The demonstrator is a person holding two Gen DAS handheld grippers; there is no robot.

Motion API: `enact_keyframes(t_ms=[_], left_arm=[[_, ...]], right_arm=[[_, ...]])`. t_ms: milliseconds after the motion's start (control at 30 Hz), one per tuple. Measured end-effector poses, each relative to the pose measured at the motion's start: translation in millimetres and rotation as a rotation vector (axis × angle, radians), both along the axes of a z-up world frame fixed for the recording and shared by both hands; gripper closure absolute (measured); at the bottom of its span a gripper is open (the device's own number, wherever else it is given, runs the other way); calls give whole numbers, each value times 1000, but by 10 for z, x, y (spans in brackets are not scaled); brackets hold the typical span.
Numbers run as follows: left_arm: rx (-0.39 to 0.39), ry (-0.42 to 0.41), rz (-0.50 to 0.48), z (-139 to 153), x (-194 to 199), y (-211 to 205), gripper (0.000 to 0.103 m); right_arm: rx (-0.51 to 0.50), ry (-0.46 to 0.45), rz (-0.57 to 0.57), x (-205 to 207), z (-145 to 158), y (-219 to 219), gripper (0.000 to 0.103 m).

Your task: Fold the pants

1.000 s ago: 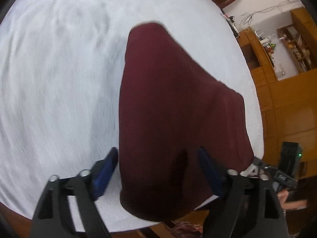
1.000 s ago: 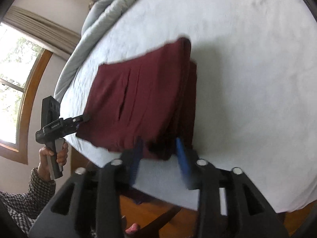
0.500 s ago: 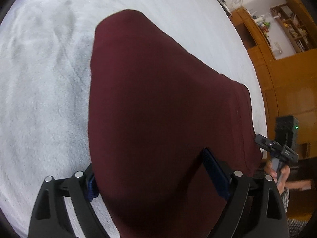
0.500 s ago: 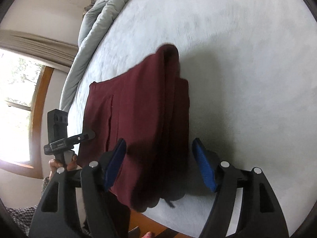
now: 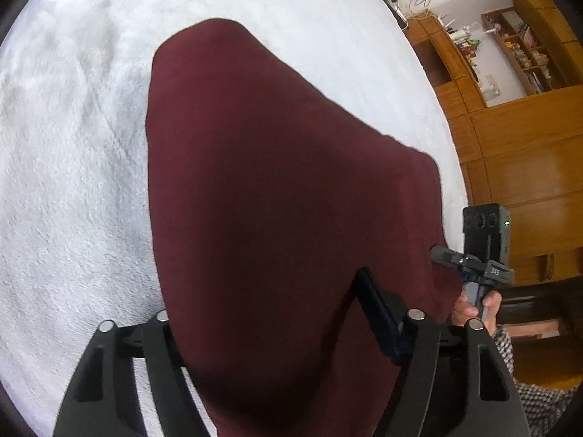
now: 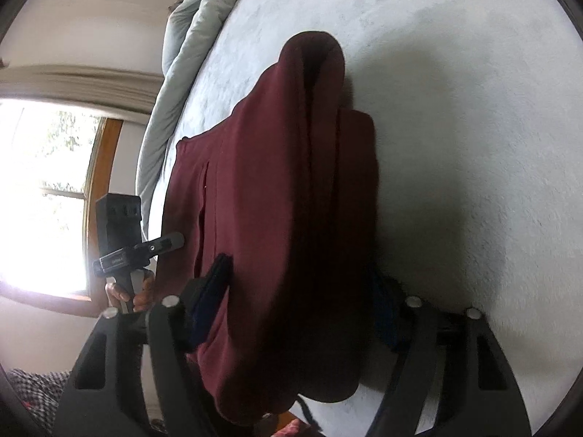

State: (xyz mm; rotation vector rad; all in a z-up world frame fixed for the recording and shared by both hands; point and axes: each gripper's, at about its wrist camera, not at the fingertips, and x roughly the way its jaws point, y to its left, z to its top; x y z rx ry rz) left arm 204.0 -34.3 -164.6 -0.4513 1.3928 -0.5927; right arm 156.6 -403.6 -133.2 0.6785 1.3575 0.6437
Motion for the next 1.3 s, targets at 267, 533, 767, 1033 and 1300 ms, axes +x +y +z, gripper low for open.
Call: enact_keyframes(t_ms=[267,533,767,1033,1300], left_arm=[[-13,-63,56,160,-149,80,68],[-79,-109,75,381,-219,23,69],[-126,-166,80,636,-28,-182,69],[-71,-220,74,768,547,-492,69],[-5,-188,91,490,1080,-586,68]], right_arm=[[2,-109,-6,-171,343,59,68],[-24,-200,37,-155,757,133,69],[-66,-275,6,53,1099,-44,69],[-128,-311,-21,570,1180,-210,69],[-143,-218,-59,1304,626,-281,69]])
